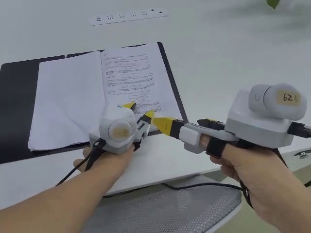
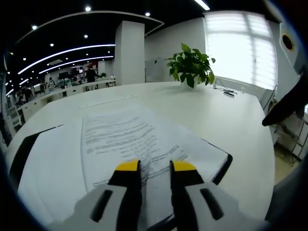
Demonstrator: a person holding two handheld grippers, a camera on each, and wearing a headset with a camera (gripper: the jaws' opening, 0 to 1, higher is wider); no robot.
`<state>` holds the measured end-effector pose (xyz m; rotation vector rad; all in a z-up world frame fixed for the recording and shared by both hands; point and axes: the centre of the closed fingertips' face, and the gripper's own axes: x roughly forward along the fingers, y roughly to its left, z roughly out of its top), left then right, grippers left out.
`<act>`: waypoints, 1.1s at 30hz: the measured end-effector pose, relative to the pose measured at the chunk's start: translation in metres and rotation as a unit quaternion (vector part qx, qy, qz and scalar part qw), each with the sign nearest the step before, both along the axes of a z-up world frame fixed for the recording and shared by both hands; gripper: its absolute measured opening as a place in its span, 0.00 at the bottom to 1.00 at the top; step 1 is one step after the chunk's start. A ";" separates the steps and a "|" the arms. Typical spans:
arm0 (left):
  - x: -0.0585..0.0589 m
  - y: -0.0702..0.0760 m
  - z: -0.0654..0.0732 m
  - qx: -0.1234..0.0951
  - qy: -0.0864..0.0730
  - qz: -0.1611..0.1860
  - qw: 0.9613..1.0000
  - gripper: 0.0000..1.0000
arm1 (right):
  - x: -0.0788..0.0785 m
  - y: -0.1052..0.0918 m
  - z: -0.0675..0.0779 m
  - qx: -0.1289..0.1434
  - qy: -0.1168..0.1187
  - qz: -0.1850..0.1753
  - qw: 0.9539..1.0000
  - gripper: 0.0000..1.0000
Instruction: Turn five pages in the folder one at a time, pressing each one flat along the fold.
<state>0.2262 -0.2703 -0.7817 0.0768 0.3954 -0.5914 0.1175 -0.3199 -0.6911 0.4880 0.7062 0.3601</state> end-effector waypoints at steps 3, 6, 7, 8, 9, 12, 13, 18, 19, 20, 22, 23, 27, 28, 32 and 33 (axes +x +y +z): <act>0.006 0.007 0.000 0.001 0.004 0.012 1.000 0.11 | 0.000 0.000 0.000 0.001 0.001 -0.001 1.000 0.73; 0.005 0.006 0.001 0.006 0.006 0.004 1.000 0.10 | 0.001 0.001 -0.002 0.001 0.003 0.000 1.000 0.73; 0.006 0.007 0.001 -0.001 0.012 0.013 1.000 0.08 | 0.001 0.002 -0.003 0.001 0.004 0.002 1.000 0.73; 0.005 0.005 0.001 -0.019 0.024 0.020 0.999 0.07 | 0.001 0.002 -0.004 0.000 0.004 0.003 1.000 0.73; 0.006 0.006 0.001 -0.020 0.023 0.022 0.999 0.06 | 0.001 0.002 -0.004 0.000 0.005 0.003 1.000 0.73; 0.006 0.008 0.001 -0.034 0.029 0.032 0.998 0.05 | 0.007 0.001 -0.004 0.003 0.001 0.004 1.000 0.71; 0.007 0.009 0.001 -0.036 0.032 0.034 0.998 0.04 | 0.009 0.001 -0.004 0.003 0.000 0.006 1.000 0.70; 0.007 0.010 0.001 -0.035 0.036 0.029 0.998 0.00 | 0.022 0.003 -0.012 0.000 -0.004 0.019 1.000 0.67; 0.005 0.009 0.001 -0.041 0.040 0.033 0.998 0.00 | 0.025 0.004 -0.014 0.001 -0.005 0.023 1.000 0.67; 0.005 0.009 0.001 -0.041 0.040 0.034 0.998 0.00 | 0.027 0.006 -0.014 0.002 -0.009 0.027 1.000 0.66; 0.005 0.009 0.001 -0.042 0.040 0.035 0.998 0.00 | 0.033 0.008 -0.015 0.004 -0.014 0.034 0.999 0.62; 0.005 0.009 0.002 -0.043 0.040 0.037 0.998 0.00 | 0.038 0.011 -0.016 0.005 -0.024 0.040 0.999 0.61; 0.006 0.009 0.001 -0.047 0.042 0.036 0.997 0.00 | 0.060 0.011 -0.032 0.005 -0.030 0.049 0.998 0.52; 0.006 0.009 0.001 -0.047 0.043 0.035 0.997 0.00 | 0.064 0.010 -0.037 0.006 -0.026 0.048 0.999 0.51; 0.006 0.009 0.001 -0.048 0.045 0.035 0.997 0.00 | 0.075 0.009 -0.052 0.026 -0.007 0.045 0.999 0.45; 0.006 0.009 0.001 -0.048 0.044 0.036 0.997 0.00 | 0.075 0.010 -0.055 0.033 -0.001 0.046 0.998 0.43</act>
